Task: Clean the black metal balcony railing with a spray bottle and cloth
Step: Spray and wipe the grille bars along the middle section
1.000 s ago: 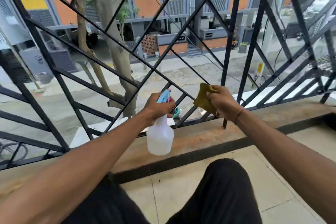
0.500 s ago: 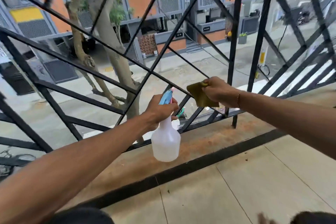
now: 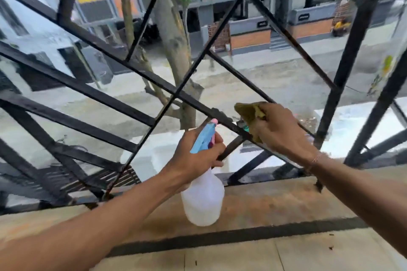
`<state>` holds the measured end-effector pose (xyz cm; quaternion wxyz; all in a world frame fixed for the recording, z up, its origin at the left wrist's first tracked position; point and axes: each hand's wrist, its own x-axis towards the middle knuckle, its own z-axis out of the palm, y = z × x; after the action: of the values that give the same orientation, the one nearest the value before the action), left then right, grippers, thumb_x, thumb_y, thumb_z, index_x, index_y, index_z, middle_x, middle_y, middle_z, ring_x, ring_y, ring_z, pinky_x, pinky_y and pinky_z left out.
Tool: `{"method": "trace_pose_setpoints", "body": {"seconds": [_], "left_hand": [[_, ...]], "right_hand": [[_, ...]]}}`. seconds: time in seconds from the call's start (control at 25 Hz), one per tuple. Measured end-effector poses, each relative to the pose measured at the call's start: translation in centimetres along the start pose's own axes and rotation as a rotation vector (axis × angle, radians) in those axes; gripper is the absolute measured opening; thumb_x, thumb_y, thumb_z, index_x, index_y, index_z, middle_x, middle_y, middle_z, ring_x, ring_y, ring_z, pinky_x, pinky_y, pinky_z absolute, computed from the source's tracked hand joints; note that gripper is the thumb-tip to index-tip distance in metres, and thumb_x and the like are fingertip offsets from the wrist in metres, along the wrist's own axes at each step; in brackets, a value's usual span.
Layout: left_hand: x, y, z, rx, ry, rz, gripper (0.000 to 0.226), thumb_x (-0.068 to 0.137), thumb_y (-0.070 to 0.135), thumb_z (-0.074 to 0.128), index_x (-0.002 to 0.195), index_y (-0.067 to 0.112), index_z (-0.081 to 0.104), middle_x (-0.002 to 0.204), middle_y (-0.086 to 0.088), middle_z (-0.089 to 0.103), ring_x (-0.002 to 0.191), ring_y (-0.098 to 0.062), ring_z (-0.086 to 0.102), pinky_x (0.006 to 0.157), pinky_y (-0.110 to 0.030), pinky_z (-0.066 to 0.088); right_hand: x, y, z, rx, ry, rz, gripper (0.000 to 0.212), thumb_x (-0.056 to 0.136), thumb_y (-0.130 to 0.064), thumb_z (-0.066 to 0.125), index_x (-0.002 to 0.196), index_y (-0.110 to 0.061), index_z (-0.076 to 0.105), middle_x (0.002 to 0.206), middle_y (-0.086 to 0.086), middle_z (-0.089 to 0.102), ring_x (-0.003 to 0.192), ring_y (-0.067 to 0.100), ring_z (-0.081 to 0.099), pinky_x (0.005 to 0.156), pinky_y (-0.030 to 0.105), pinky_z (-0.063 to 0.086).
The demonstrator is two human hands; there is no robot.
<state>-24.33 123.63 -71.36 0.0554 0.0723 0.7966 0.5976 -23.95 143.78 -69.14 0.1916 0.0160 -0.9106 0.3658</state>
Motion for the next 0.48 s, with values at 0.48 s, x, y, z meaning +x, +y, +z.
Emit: {"method": "trace_pose_setpoints", "body": {"seconds": [0.48], "left_hand": [[-6.1,3.4,2.4,-0.044,0.075,-0.065,0.003,0.088,0.001,0.071,0.086,0.004,0.070,0.079,-0.015,0.059,0.075,-0.024,0.062,0.062,-0.035,0.063]], "right_hand": [[-2.9,-0.3,-0.5,-0.045,-0.124,0.026,0.031,0.098,-0.010,0.047,0.126,-0.014,0.060,0.114,0.016,0.069,0.095,0.035,0.063,0.073,0.036,0.047]]}}
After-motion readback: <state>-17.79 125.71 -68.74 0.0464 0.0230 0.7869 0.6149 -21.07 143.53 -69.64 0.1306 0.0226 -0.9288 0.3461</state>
